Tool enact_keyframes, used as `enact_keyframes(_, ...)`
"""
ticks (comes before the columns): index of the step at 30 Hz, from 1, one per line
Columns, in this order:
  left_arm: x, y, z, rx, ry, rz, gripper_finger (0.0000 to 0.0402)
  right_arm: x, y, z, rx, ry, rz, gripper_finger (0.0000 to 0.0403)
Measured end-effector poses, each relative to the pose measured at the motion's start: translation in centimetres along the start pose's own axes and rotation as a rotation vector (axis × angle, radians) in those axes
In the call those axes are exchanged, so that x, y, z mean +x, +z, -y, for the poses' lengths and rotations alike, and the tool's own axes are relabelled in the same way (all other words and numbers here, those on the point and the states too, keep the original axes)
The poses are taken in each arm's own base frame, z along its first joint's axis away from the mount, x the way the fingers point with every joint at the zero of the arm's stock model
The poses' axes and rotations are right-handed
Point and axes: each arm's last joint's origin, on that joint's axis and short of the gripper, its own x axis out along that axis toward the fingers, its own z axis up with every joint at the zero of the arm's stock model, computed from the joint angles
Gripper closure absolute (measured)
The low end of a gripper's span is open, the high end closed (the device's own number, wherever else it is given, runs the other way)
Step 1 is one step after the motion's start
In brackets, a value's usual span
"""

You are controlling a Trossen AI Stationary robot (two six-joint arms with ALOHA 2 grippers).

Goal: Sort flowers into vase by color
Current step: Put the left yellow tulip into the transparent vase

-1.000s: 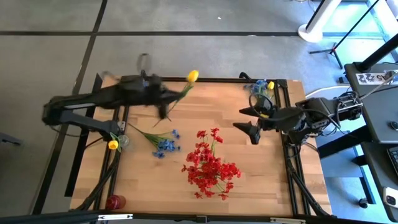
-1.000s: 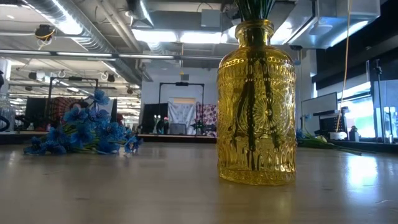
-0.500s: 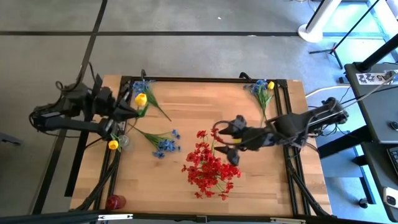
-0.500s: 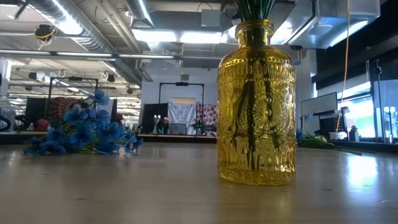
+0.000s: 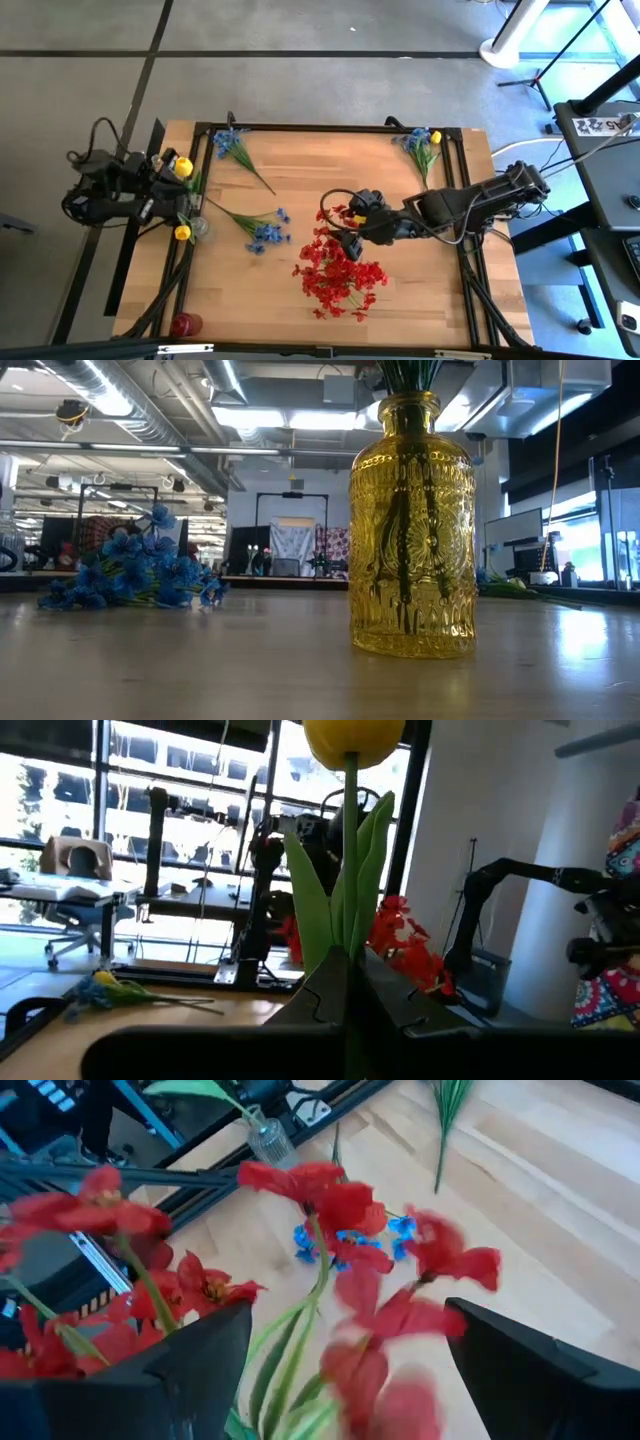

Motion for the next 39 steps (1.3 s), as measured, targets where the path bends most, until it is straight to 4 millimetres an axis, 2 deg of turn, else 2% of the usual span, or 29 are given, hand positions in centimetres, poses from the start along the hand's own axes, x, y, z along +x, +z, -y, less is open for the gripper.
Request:
enact_keyframes(4,0.0,-0.1,0.0,0.018,0.004,-0.016,0.0398,0.3,0.0,0.1,0.023,-0.026,0.019,0.0072)
enact_keyframes(19,2.0,-3.0,-0.8,-0.070,-0.024,-0.081,0.0398,0.5,0.5,0.6,0.075,-0.061,0.057,0.0072)
enact_keyframes(29,2.0,-3.7,-0.9,-0.075,-0.012,-0.133,0.0398,0.5,0.5,0.5,0.080,-0.057,0.051,0.0072)
enact_keyframes(39,2.0,-3.5,-0.9,-0.044,-0.004,-0.118,0.0398,0.5,0.3,0.4,0.113,-0.007,-0.008,0.0072)
